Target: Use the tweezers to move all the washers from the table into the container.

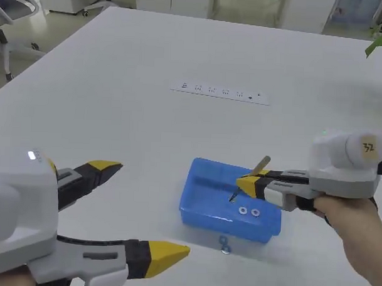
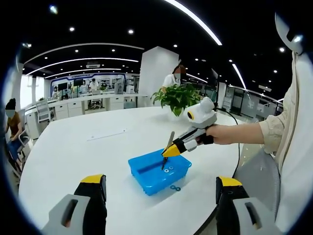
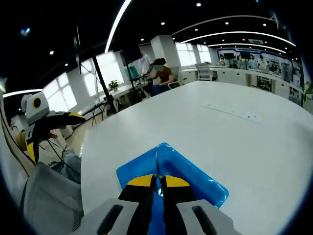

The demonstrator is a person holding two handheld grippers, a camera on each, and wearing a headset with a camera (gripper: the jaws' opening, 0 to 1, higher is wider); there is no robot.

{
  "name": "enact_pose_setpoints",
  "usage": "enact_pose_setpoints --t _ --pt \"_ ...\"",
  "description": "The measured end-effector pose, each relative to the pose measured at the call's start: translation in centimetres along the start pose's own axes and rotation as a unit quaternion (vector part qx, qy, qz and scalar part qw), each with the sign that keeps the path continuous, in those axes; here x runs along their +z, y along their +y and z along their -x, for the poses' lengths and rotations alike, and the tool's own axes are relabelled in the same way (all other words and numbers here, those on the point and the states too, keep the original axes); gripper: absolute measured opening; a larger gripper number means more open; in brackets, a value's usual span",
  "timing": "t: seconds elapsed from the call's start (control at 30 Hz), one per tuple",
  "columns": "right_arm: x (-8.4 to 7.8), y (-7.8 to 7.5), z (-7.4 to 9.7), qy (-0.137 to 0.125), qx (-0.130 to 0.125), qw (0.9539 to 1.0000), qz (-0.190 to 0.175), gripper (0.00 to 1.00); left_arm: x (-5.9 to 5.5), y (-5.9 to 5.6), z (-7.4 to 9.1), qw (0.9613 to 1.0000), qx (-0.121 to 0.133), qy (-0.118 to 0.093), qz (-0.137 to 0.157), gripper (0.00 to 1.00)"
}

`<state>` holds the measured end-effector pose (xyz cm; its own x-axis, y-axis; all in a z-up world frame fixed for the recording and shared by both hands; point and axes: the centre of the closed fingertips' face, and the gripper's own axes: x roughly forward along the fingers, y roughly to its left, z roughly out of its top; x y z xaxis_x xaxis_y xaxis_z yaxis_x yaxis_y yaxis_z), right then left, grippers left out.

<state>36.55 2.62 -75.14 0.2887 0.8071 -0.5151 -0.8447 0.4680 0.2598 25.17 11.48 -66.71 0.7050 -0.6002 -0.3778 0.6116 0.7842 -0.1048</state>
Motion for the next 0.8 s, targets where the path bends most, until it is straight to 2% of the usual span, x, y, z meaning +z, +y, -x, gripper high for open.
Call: enact_pose_setpoints --t 0.17,0.2,0.57,0.67,0.8 --pt "-1.3 -0.9 -1.0 0.023 -0.008 0.9997 0.001 0.03 -0.1 0.1 0.0 1.0000 0.000 0.002 0.001 0.94" --pt "-1.5 -0.7 -1.1 0.025 -0.008 0.9997 0.001 0.03 0.0 0.1 0.0 1.0000 0.000 0.001 0.000 0.94" --pt "-1.7 -0.3 -1.3 0.041 -0.015 0.9987 0.024 0.03 -0.1 0.2 0.0 1.0000 0.001 0.003 0.002 0.94" --pt "-1.6 -0.1 -1.2 0.039 -0.011 0.9990 0.020 0.03 -0.1 0.2 0.0 1.0000 0.002 0.003 0.002 0.94" --pt "-1.0 0.1 -0.4 0.019 -0.013 0.9996 0.014 0.04 -0.1 0.2 0.0 1.0000 0.001 0.003 0.001 0.94"
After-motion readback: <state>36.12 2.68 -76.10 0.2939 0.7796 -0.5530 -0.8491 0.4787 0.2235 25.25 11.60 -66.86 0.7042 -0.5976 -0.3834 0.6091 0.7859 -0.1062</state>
